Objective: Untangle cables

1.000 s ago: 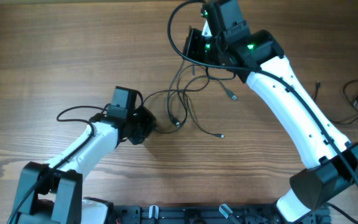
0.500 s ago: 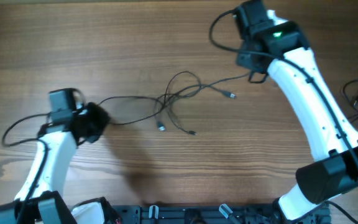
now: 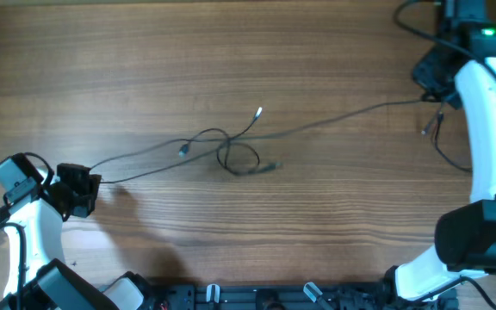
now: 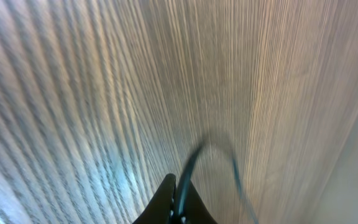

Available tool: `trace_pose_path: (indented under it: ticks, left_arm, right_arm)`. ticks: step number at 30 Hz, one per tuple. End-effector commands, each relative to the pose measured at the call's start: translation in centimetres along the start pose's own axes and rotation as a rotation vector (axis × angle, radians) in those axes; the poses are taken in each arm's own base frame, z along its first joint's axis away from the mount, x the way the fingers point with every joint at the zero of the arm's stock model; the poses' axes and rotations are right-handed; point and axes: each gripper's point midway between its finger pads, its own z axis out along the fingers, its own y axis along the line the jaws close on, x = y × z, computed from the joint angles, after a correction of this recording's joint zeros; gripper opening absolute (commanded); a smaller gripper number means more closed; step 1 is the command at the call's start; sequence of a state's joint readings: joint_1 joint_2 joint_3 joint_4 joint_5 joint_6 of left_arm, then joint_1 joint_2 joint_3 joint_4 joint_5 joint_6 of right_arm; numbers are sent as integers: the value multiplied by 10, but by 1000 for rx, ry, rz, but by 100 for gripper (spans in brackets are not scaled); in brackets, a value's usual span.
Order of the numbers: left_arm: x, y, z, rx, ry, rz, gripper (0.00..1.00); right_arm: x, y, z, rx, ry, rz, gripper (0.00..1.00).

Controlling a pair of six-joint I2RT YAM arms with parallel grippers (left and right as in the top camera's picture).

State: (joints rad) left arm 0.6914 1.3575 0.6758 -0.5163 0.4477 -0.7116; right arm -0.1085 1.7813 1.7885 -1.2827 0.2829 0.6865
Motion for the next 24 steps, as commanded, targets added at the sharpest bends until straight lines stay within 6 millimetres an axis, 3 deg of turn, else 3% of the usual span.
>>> trace_pose_path:
  ticks: [1, 4, 7, 10, 14, 23, 24]
  left_arm:
    - [-2, -1, -4, 20, -7, 11, 4]
    - [0, -3, -4, 34, 7, 11, 4]
    - [8, -10, -4, 70, 48, 17, 4]
    - [21, -17, 0, 79, 86, 49, 4]
    - [43, -25, 6, 71, 138, 121, 4]
    - [110, -46, 22, 71, 260, 453, 4]
    - [114, -47, 23, 66, 262, 476, 4]
  right_arm:
    - [1, -3, 11, -62, 89, 18, 4]
    - [2, -1, 11, -92, 109, 11, 4]
    - [8, 19, 8, -199, 138, -68, 4]
    - [24, 65, -9, -434, 174, -258, 4]
    - [47, 104, -31, -620, 186, -435, 4]
    - [101, 125, -47, -631, 254, -621, 5]
    - [111, 126, -50, -630, 269, -661, 14]
